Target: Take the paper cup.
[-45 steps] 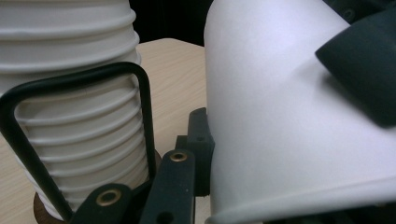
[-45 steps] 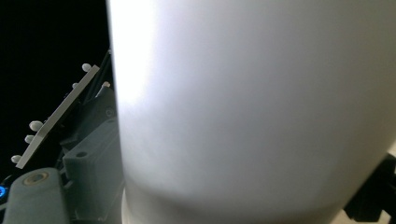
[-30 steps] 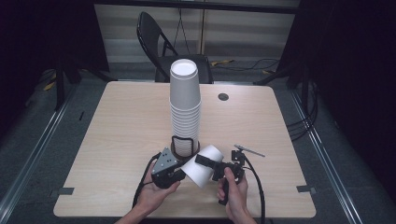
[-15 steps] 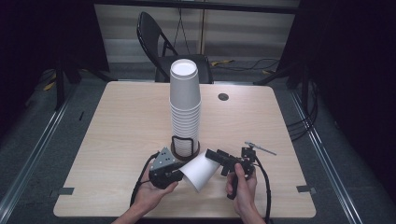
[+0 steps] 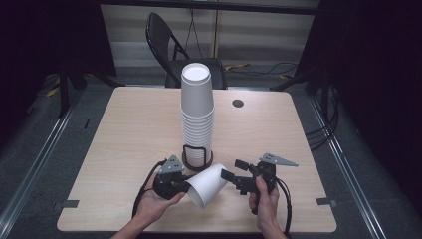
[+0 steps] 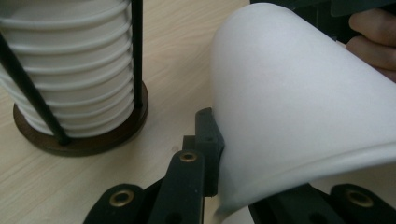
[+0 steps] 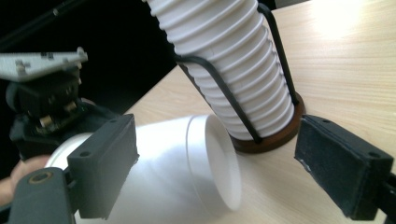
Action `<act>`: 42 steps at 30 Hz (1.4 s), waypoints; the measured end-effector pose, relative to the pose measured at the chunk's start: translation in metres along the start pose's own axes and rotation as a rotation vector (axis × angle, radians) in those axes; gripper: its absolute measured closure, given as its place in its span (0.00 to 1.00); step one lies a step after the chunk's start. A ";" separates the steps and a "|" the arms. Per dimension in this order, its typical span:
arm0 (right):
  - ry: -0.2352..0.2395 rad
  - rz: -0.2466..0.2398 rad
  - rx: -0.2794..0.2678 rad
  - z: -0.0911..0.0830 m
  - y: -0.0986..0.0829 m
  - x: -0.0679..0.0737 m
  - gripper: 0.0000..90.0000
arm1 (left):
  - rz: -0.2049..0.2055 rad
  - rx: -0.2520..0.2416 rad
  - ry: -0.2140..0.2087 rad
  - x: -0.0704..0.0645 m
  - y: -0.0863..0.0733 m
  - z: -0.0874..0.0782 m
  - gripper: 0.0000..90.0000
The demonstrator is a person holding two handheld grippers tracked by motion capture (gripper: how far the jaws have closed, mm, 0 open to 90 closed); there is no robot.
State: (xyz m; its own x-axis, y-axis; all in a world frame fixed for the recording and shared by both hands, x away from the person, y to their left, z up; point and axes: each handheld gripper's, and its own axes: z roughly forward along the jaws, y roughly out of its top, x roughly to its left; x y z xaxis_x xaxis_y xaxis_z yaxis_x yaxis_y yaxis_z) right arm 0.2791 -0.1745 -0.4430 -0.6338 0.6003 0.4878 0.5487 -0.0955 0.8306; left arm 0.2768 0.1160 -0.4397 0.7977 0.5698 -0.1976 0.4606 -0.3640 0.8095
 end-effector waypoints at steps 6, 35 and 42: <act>-0.007 -0.158 -0.001 -0.003 -0.005 0.004 0.15 | 0.031 0.019 0.021 0.000 0.007 -0.007 0.96; -0.128 -0.860 0.197 0.016 -0.035 0.031 0.15 | 0.007 0.259 0.001 0.016 0.033 -0.006 0.96; -0.126 -0.962 0.233 0.023 -0.038 0.038 0.16 | 0.007 0.350 -0.012 0.018 0.041 0.001 0.96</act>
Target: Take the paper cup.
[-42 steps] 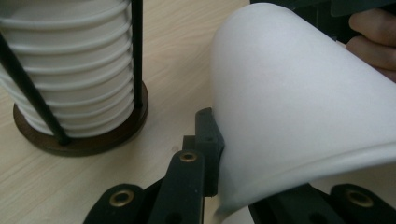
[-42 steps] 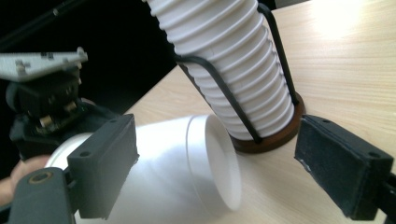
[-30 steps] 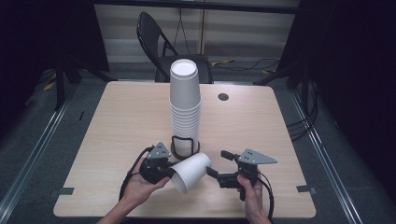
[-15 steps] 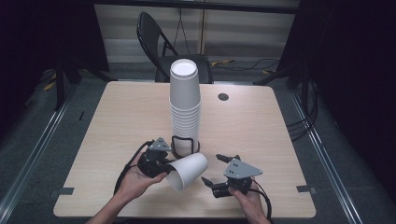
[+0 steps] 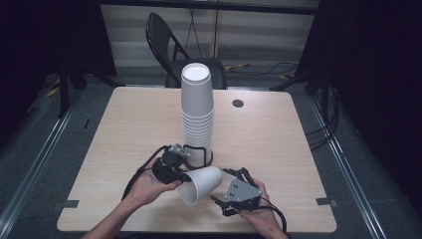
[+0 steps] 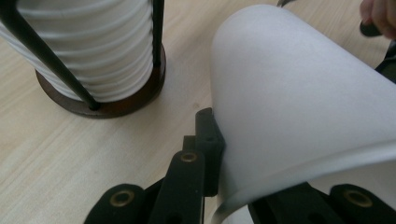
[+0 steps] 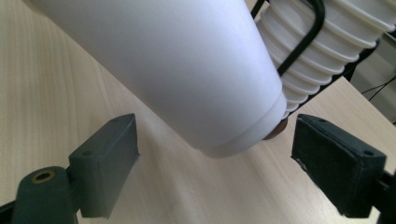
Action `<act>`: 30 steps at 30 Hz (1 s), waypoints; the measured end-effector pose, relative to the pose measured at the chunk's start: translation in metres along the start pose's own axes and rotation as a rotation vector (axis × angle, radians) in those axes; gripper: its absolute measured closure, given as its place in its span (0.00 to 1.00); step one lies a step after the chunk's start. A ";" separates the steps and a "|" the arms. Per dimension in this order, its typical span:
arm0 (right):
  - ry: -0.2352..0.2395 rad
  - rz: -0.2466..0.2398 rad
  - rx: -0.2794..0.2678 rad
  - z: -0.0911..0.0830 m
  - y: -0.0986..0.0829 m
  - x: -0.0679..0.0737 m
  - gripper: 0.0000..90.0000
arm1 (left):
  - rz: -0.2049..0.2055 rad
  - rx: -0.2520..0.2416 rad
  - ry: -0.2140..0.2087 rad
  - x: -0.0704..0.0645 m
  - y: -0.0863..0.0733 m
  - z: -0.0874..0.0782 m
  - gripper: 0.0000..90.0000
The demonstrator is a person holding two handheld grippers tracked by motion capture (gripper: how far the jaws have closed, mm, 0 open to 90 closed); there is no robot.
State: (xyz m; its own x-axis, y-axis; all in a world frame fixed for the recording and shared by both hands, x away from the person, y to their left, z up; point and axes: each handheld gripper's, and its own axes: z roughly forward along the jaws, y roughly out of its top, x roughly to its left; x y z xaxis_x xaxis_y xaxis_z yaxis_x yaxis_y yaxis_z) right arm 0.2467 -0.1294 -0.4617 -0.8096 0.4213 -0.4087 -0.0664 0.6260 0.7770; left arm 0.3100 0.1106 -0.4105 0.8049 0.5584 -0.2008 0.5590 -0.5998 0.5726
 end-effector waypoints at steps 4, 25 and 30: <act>-0.003 -0.068 0.025 0.004 0.002 0.005 0.16 | 0.007 0.046 0.007 0.001 0.001 0.007 0.96; -0.033 -0.146 0.016 0.018 0.019 0.024 0.08 | 0.036 0.133 -0.028 -0.014 0.027 0.019 0.96; -0.039 -0.149 0.013 0.020 0.023 0.024 0.08 | 0.021 0.122 -0.056 -0.014 0.029 0.020 0.96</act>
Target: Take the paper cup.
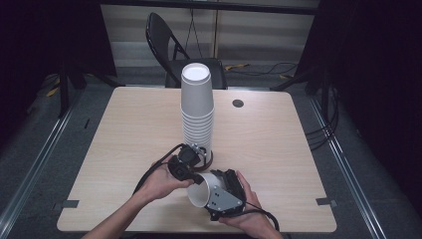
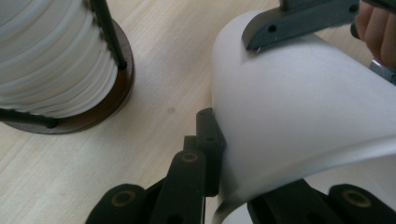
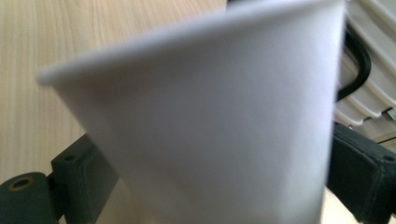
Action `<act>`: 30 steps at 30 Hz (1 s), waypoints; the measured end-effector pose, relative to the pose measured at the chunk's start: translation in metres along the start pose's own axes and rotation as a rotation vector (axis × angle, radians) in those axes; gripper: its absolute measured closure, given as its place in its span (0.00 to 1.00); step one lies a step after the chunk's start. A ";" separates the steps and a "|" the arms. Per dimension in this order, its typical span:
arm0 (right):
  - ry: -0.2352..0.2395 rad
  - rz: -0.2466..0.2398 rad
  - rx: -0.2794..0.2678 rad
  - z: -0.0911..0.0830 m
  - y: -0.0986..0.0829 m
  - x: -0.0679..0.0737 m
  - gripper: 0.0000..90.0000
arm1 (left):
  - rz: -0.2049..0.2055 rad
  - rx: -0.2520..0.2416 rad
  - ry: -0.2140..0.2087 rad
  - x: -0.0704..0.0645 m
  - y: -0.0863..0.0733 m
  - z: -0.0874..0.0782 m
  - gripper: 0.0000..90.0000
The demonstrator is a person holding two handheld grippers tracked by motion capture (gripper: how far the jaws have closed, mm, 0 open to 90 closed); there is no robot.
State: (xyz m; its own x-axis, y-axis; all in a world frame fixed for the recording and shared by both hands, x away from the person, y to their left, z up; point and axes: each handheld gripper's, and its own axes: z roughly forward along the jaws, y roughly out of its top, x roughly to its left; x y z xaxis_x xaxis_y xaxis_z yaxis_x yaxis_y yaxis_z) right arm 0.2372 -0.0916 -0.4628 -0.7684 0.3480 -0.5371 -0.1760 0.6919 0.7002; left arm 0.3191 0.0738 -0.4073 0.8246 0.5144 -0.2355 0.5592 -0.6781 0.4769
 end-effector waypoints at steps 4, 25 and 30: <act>-0.009 -0.021 -0.008 0.003 0.005 0.003 0.08 | 0.005 -0.001 0.002 -0.003 0.001 0.000 0.96; -0.024 -0.048 -0.066 0.001 0.016 0.009 0.09 | -0.051 -0.004 -0.043 -0.001 0.002 0.008 0.96; -0.008 -0.017 -0.073 0.000 0.012 0.006 0.10 | -0.068 -0.013 -0.039 0.000 0.001 0.010 0.96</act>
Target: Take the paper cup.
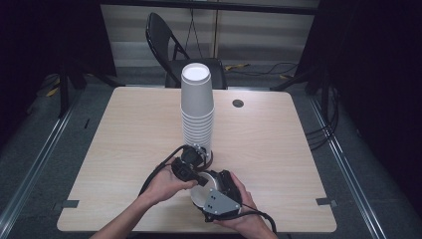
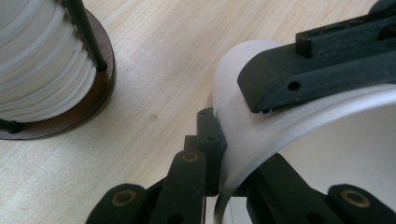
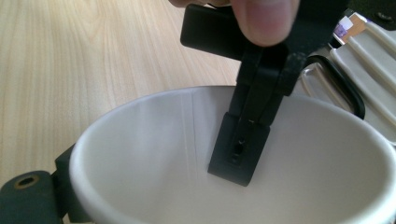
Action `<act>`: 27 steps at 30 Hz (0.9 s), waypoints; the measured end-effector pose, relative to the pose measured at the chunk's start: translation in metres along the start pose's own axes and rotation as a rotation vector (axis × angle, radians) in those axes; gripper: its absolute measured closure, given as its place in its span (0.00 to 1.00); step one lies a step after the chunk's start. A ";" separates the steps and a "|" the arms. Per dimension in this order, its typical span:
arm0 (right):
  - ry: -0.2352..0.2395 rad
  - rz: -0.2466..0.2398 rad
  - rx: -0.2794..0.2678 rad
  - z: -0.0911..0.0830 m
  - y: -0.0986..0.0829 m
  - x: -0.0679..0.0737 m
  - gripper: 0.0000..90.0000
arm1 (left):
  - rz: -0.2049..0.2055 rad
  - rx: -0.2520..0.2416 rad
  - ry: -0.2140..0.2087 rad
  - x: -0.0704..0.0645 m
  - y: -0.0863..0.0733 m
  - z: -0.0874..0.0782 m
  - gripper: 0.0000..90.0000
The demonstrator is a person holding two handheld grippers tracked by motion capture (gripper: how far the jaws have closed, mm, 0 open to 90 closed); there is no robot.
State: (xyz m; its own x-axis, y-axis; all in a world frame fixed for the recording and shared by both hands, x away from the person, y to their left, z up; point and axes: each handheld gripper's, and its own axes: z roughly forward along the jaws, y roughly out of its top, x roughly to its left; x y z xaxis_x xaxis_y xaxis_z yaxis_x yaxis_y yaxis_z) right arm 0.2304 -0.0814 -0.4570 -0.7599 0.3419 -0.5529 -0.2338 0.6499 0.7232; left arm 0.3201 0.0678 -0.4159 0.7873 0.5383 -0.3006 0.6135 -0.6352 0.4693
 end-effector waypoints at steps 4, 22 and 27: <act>0.004 0.020 -0.004 -0.002 -0.001 -0.003 0.12 | -0.005 -0.048 -0.007 0.002 -0.002 0.001 0.96; -0.005 0.191 -0.013 0.001 -0.013 -0.016 0.12 | -0.027 -0.399 0.069 0.017 -0.041 -0.016 0.55; -0.016 0.233 -0.011 0.001 -0.016 -0.020 0.12 | 0.024 -0.493 0.142 0.014 -0.050 -0.020 0.45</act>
State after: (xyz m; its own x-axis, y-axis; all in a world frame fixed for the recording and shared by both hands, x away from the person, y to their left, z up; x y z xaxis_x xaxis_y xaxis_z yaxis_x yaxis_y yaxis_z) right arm 0.2499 -0.0980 -0.4572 -0.7845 0.4924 -0.3771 -0.0600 0.5449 0.8363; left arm 0.2990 0.1181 -0.4265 0.7638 0.6184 -0.1852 0.4663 -0.3302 0.8207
